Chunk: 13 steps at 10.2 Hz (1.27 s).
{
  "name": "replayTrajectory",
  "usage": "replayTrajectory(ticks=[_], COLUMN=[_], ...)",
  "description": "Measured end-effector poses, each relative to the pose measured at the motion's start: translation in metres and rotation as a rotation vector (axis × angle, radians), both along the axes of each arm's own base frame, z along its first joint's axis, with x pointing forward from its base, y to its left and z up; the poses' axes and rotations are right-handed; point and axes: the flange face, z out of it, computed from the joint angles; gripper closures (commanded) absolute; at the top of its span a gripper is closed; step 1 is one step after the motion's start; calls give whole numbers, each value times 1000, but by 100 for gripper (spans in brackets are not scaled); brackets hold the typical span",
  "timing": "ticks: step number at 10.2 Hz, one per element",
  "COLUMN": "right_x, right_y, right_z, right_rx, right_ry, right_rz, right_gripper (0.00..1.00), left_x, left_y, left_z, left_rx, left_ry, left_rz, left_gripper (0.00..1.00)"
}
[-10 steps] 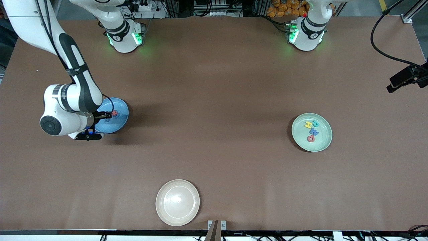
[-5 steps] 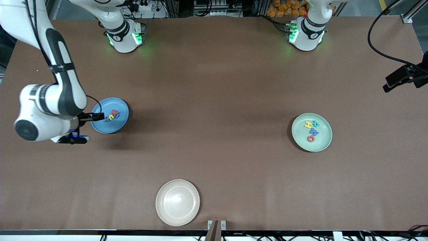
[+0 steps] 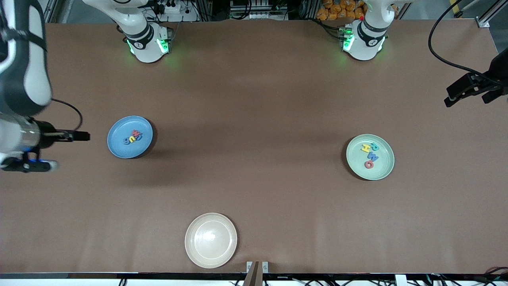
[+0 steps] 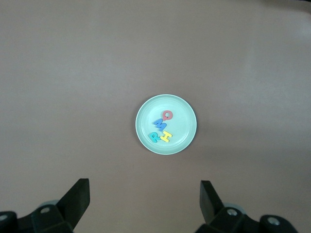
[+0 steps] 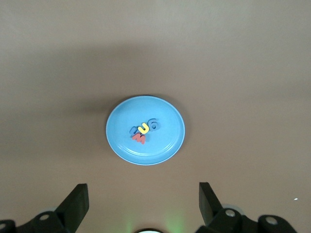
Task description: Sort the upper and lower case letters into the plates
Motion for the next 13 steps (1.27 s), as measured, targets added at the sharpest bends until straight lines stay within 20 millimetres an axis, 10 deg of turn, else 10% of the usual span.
replayTrajectory(ticks=[4, 13], right_x=[-41, -56], right_y=[13, 49], right_z=[95, 85], right_rx=[3, -4], right_ry=[-138, -122], right_rz=[22, 34], right_gripper=[0, 0], left_x=[0, -1], left_y=[0, 1], left_z=[1, 0], left_rx=[2, 2], left_ry=[-1, 3], left_rz=[-31, -31], left_gripper=[0, 0])
